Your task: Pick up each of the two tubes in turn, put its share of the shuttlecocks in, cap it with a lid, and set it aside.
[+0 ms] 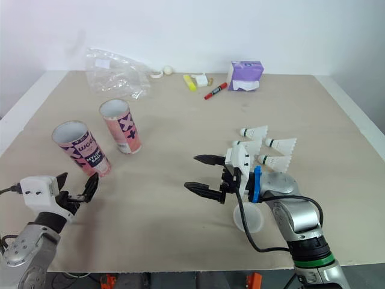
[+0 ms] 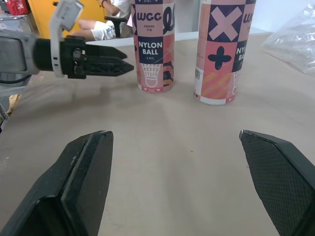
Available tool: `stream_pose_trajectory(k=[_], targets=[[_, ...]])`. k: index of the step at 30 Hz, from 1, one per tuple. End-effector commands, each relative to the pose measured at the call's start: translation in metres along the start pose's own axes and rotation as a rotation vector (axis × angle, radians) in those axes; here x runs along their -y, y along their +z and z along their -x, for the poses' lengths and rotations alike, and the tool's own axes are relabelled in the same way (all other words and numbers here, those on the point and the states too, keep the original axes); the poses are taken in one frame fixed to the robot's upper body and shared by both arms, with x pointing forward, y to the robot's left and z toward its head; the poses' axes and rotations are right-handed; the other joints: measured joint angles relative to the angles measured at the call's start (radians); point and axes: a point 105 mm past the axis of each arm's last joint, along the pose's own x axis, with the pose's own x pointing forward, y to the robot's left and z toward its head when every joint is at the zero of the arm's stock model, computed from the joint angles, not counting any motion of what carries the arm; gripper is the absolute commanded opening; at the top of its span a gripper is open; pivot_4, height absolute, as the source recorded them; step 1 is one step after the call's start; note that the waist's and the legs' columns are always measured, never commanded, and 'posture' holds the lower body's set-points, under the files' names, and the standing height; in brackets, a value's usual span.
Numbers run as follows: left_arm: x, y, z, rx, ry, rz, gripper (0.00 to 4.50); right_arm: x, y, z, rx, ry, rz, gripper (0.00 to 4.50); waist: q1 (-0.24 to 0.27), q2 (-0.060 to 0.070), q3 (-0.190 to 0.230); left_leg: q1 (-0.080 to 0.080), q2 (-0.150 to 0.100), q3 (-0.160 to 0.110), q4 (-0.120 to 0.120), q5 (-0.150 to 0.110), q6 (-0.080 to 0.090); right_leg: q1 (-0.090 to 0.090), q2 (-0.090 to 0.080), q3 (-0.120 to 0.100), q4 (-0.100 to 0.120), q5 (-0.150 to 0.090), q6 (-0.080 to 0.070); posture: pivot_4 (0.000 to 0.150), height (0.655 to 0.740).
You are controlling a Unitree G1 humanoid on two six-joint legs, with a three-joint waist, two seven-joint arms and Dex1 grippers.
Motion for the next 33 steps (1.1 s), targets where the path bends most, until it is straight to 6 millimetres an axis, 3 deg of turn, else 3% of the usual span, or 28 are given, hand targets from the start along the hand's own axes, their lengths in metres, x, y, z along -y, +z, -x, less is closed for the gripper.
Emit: stream_pose_trajectory(k=[1, 7, 18, 33], targets=[[0.000, 0.006, -0.006, 0.026, -0.050, -0.048, 4.50, -0.004, 0.010, -0.001, 0.020, 0.004, 0.040, 4.41, 0.000, 0.000, 0.000, 0.000, 0.000, 0.000, 0.000, 0.000, 0.000, 0.000, 0.000, 0.000, 0.000, 0.000, 0.000, 0.150, 0.7400], [0.003, 0.000, -0.026, -0.003, -0.158, -0.099, 4.50, -0.003, 0.012, 0.002, 0.010, -0.021, 0.045, 4.41, 0.000, 0.000, 0.000, 0.000, 0.000, 0.000, -0.001, 0.000, 0.000, 0.000, 0.000, 0.000, 0.000, 0.000, 0.000, 0.150, 0.7400], [-0.008, 0.000, -0.054, 0.011, -0.213, -0.121, 4.50, -0.003, 0.015, 0.002, 0.007, -0.044, 0.050, 4.41, 0.001, 0.000, 0.000, 0.000, 0.000, 0.000, -0.002, 0.000, 0.000, 0.000, 0.000, 0.000, 0.000, 0.000, 0.000, 0.150, 0.7400], [0.007, 0.004, -0.073, 0.036, -0.359, -0.141, 4.50, -0.001, 0.018, 0.003, 0.000, -0.055, 0.057, 4.41, 0.002, 0.000, 0.000, 0.000, 0.000, 0.000, -0.003, 0.000, 0.000, 0.000, 0.000, 0.000, 0.000, 0.000, 0.001, 0.150, 0.7400]])
